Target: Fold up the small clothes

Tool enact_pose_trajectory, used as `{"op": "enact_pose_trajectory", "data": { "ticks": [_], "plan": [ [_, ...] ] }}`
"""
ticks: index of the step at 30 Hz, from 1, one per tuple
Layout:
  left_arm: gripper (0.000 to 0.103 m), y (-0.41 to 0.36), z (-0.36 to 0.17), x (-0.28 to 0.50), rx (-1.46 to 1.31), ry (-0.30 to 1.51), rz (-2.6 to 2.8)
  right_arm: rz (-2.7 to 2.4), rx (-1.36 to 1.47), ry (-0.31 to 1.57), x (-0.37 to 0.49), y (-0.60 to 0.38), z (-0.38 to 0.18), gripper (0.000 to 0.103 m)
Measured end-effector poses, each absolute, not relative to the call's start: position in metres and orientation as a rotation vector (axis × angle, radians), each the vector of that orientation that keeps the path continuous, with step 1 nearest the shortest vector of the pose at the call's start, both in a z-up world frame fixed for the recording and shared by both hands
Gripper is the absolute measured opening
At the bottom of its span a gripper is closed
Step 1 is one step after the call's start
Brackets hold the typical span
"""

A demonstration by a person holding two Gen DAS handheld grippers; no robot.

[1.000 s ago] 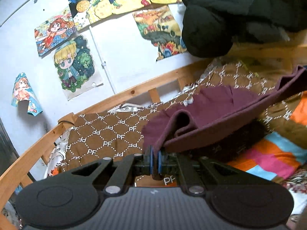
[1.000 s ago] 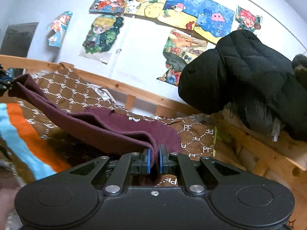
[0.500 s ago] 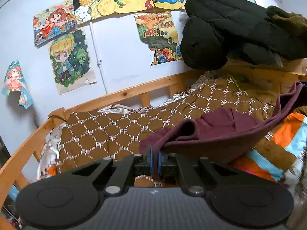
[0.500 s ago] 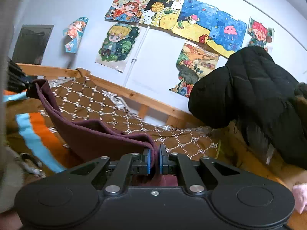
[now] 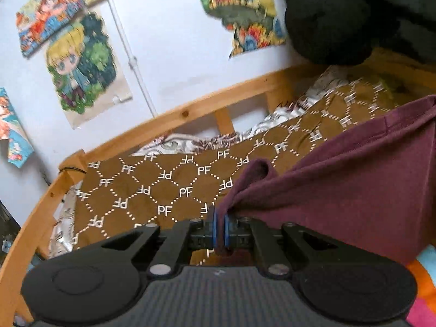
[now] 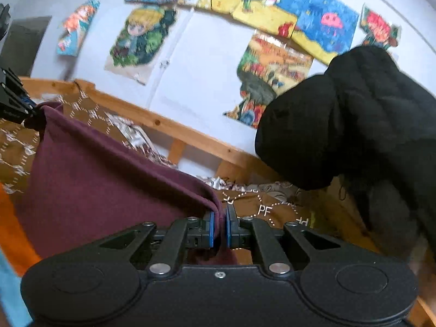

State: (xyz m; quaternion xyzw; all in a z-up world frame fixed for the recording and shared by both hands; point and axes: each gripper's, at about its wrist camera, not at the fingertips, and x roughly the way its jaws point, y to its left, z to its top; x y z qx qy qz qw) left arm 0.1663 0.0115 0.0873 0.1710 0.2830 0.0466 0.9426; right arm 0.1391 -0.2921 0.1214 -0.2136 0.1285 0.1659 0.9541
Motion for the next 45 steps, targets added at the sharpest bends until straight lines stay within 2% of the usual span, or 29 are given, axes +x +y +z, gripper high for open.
{"op": "enact_pose_trajectory", "data": {
  "ticks": [9, 19, 22, 23, 24, 26, 31, 33, 34, 35, 37, 40, 42, 44, 45],
  "plan": [
    [0.005, 0.025, 0.028, 0.276, 0.342, 0.766, 0.066, 0.345, -0.462, 0.419, 0.251, -0.277, 0.065, 0.008],
    [0.009, 0.040, -0.013, 0.305, 0.301, 0.835, 0.022, 0.367, -0.458, 0.547, 0.303, -0.265, 0.012, 0.008],
    [0.023, 0.045, -0.016, 0.307, 0.275, 0.842, 0.010, 0.372, -0.453, 0.573, 0.309, -0.265, 0.005, 0.008],
    [0.036, 0.046, -0.016, 0.307, 0.271, 0.840, 0.010, 0.375, -0.447, 0.583, 0.311, -0.266, 0.003, 0.008],
    [0.043, 0.048, -0.016, 0.306, 0.267, 0.835, 0.007, 0.378, -0.442, 0.593, 0.313, -0.266, 0.002, 0.008],
    [0.064, 0.052, -0.015, 0.302, 0.260, 0.820, 0.001, 0.381, -0.432, 0.609, 0.317, -0.267, -0.001, 0.008],
    [0.086, 0.072, -0.011, 0.282, 0.240, 0.789, -0.021, 0.382, -0.392, 0.645, 0.325, -0.272, -0.005, 0.009],
    [0.089, 0.082, -0.010, 0.269, 0.202, 0.777, -0.027, 0.386, -0.377, 0.664, 0.328, -0.274, -0.007, 0.011],
    [0.089, 0.087, -0.011, 0.262, 0.177, 0.778, -0.037, 0.386, -0.370, 0.674, 0.330, -0.276, -0.008, 0.020],
    [0.089, 0.090, -0.012, 0.256, 0.154, 0.781, -0.054, 0.379, -0.354, 0.676, 0.331, -0.278, -0.008, 0.026],
    [0.089, 0.092, -0.018, 0.243, 0.128, 0.791, -0.102, 0.385, -0.314, 0.677, 0.330, -0.284, -0.008, 0.050],
    [0.087, 0.087, -0.027, 0.235, 0.138, 0.803, -0.151, 0.373, -0.255, 0.674, 0.324, -0.297, -0.006, 0.070],
    [0.078, 0.082, -0.032, 0.237, 0.137, 0.833, -0.169, 0.371, -0.211, 0.663, 0.319, -0.307, -0.003, 0.080],
    [0.060, 0.079, -0.036, 0.239, 0.119, 0.858, -0.178, 0.371, -0.170, 0.653, 0.313, -0.316, -0.001, 0.089],
    [0.055, 0.077, -0.038, 0.242, 0.105, 0.872, -0.181, 0.370, -0.158, 0.651, 0.311, -0.320, 0.000, 0.093]
  ]
}}
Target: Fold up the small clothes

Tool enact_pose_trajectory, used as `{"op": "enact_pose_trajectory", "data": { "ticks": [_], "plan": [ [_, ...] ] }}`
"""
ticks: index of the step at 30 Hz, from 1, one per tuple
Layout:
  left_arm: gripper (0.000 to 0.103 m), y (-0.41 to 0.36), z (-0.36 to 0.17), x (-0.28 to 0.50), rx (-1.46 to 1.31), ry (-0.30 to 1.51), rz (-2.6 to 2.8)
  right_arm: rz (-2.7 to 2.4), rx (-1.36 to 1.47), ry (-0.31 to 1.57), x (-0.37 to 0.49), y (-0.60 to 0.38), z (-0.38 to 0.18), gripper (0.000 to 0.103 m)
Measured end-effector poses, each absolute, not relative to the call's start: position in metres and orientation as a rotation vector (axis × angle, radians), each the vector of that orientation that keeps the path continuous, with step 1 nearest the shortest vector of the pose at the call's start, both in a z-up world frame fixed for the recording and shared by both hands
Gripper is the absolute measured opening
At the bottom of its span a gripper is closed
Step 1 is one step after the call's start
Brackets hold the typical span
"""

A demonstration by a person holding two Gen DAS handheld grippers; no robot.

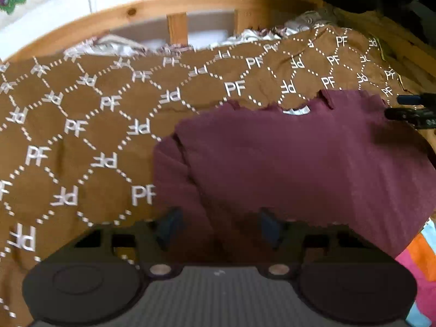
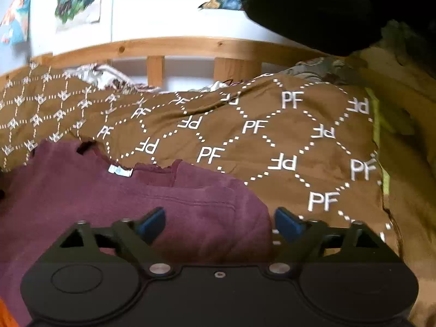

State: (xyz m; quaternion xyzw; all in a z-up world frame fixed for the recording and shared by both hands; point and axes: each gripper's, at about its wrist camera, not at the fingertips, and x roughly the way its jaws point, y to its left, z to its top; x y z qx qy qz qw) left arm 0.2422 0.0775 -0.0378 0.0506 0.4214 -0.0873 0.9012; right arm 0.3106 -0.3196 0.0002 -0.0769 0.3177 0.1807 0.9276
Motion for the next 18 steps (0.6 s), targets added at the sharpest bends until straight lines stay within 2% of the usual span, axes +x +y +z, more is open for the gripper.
{"op": "enact_pose_trajectory", "data": {
  "ticks": [4, 5, 6, 8, 10, 11, 13, 16, 18],
  "plan": [
    [0.016, 0.073, -0.044, 0.250, 0.061, 0.911, -0.172, 0.377, -0.222, 0.656, 0.306, -0.317, 0.000, 0.094],
    [0.008, 0.071, -0.045, 0.251, 0.064, 0.918, -0.163, 0.376, -0.233, 0.650, 0.306, -0.315, 0.000, 0.092],
    [0.005, 0.069, -0.045, 0.251, 0.073, 0.915, -0.152, 0.383, -0.229, 0.645, 0.307, -0.313, 0.000, 0.086],
    [0.004, 0.066, -0.043, 0.249, 0.080, 0.896, -0.141, 0.394, -0.239, 0.650, 0.312, -0.306, -0.001, 0.067],
    [0.003, 0.064, -0.040, 0.248, 0.096, 0.880, -0.117, 0.389, -0.276, 0.654, 0.319, -0.298, -0.004, 0.041],
    [0.003, 0.064, -0.038, 0.247, 0.100, 0.875, -0.104, 0.382, -0.293, 0.664, 0.324, -0.293, -0.006, 0.037],
    [0.003, 0.066, -0.034, 0.246, 0.096, 0.864, -0.082, 0.374, -0.303, 0.671, 0.331, -0.289, -0.009, 0.015],
    [0.003, 0.074, -0.028, 0.248, 0.066, 0.853, -0.077, 0.346, -0.299, 0.659, 0.338, -0.287, -0.007, 0.005],
    [0.003, 0.074, -0.028, 0.251, 0.085, 0.845, -0.072, 0.336, -0.303, 0.643, 0.339, -0.285, -0.005, 0.005]
  ]
}}
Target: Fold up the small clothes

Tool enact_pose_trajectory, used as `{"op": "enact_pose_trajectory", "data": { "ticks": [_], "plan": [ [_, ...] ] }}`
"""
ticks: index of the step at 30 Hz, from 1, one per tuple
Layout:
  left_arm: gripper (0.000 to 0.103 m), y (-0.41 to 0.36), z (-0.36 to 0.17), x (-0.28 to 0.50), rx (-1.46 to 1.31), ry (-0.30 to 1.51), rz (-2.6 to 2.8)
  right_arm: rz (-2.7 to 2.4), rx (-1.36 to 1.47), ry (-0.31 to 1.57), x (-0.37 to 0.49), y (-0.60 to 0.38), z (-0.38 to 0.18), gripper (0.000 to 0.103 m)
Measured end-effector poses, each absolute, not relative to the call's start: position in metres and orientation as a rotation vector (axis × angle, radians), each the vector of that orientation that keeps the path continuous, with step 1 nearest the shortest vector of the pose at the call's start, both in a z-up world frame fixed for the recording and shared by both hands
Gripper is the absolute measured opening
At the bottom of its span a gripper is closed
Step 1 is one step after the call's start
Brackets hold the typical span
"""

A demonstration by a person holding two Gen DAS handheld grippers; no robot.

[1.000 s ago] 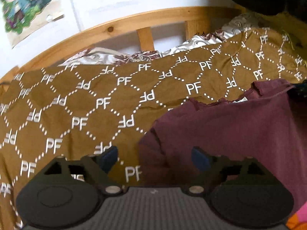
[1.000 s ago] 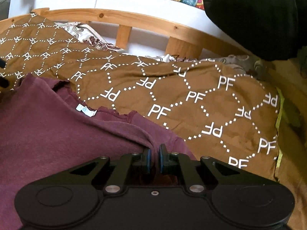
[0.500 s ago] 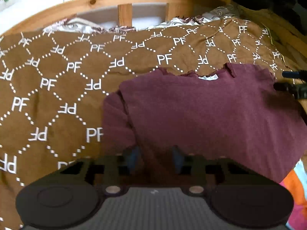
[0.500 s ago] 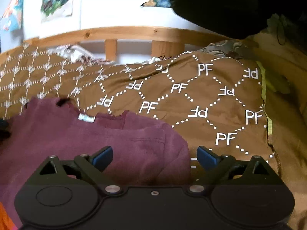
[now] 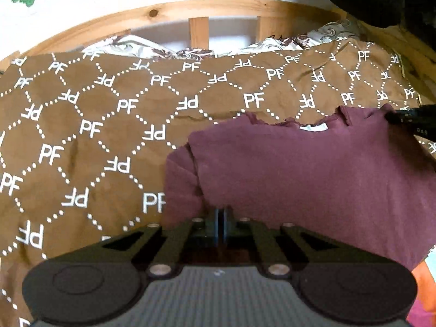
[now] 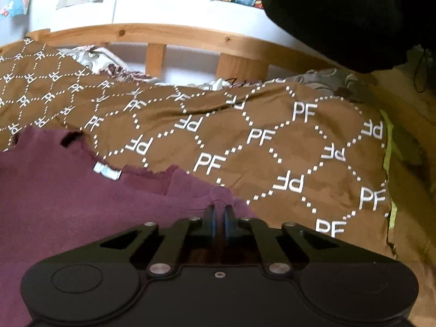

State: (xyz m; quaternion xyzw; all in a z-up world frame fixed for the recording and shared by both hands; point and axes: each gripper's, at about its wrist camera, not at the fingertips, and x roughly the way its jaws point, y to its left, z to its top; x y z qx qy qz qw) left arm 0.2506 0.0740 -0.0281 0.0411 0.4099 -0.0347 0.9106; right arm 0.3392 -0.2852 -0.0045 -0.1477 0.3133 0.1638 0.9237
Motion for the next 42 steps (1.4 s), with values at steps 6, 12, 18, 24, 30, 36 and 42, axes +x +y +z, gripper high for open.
{"op": "enact_pose_trajectory", "data": {
  "ticks": [6, 12, 18, 24, 30, 36, 42],
  "plan": [
    [0.003, 0.072, -0.034, 0.255, 0.070, 0.825, -0.052, 0.285, -0.299, 0.623, 0.340, -0.287, -0.008, 0.004],
    [0.011, 0.068, -0.036, 0.252, 0.024, 0.868, -0.051, 0.309, -0.262, 0.639, 0.330, -0.293, -0.010, 0.015],
    [0.076, 0.056, -0.020, 0.240, 0.010, 0.829, -0.061, 0.334, -0.252, 0.608, 0.312, -0.292, 0.004, 0.033],
    [0.092, 0.042, -0.004, 0.233, 0.038, 0.811, -0.028, 0.343, -0.230, 0.570, 0.291, -0.296, 0.023, 0.057],
    [0.100, 0.042, 0.006, 0.226, -0.017, 0.820, 0.023, 0.350, -0.181, 0.533, 0.260, -0.302, 0.041, 0.082],
    [0.103, 0.059, 0.018, 0.213, -0.201, 0.803, 0.017, 0.350, -0.097, 0.479, 0.219, -0.306, 0.057, 0.102],
    [0.103, 0.071, 0.021, 0.191, -0.257, 0.742, 0.097, 0.296, -0.103, 0.418, 0.177, -0.297, 0.061, 0.102]
  ]
}}
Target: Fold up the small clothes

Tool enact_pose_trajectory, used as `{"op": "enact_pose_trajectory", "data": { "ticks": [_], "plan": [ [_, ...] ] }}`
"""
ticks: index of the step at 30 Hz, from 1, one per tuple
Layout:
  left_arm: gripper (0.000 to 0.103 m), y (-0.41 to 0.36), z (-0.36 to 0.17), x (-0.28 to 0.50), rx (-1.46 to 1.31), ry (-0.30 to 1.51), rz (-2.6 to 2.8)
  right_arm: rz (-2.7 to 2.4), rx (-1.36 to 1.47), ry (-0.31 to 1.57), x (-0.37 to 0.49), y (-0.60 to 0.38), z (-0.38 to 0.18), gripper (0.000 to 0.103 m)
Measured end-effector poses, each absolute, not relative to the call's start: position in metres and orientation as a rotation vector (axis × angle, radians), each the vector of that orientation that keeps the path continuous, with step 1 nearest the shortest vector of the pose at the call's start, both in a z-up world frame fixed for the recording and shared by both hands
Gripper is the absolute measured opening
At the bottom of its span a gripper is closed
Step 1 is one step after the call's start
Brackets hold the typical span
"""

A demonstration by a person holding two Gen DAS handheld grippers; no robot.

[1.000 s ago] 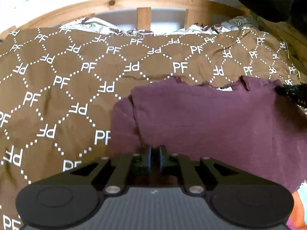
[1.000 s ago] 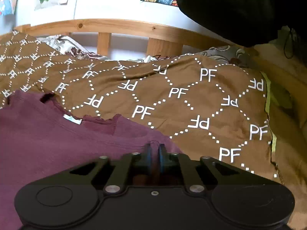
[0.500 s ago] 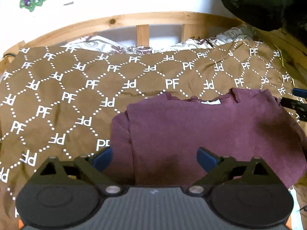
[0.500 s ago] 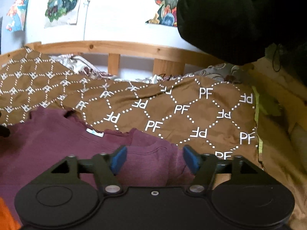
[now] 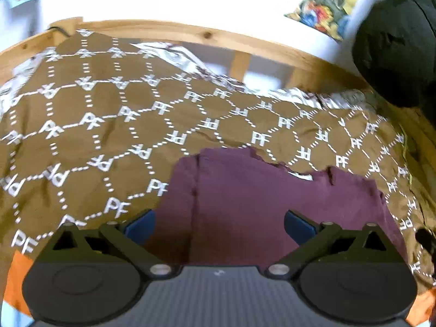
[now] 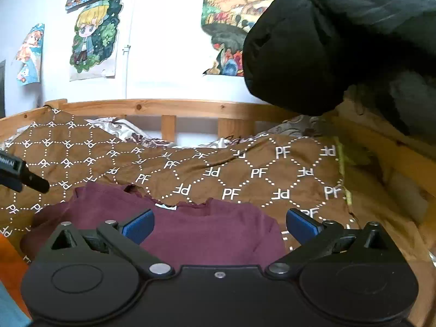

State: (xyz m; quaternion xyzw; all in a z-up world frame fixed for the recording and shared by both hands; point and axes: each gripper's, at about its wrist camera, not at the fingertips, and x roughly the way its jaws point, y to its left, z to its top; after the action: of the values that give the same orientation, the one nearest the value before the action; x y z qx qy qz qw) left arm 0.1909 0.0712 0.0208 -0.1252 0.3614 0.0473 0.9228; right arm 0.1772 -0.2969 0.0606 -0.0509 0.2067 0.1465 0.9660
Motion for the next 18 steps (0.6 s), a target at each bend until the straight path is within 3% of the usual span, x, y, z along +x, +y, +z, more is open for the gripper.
{"op": "enact_pose_trajectory", "data": {
  "ticks": [8, 18],
  "plan": [
    [0.103, 0.078, 0.000, 0.156, -0.292, 0.737, 0.188, 0.239, -0.105, 0.384, 0.138, -0.279, 0.039, 0.102],
    [0.103, 0.083, -0.059, 0.146, -0.319, 0.885, 0.193, 0.276, -0.118, 0.450, 0.144, -0.248, -0.007, 0.102]
  ]
}}
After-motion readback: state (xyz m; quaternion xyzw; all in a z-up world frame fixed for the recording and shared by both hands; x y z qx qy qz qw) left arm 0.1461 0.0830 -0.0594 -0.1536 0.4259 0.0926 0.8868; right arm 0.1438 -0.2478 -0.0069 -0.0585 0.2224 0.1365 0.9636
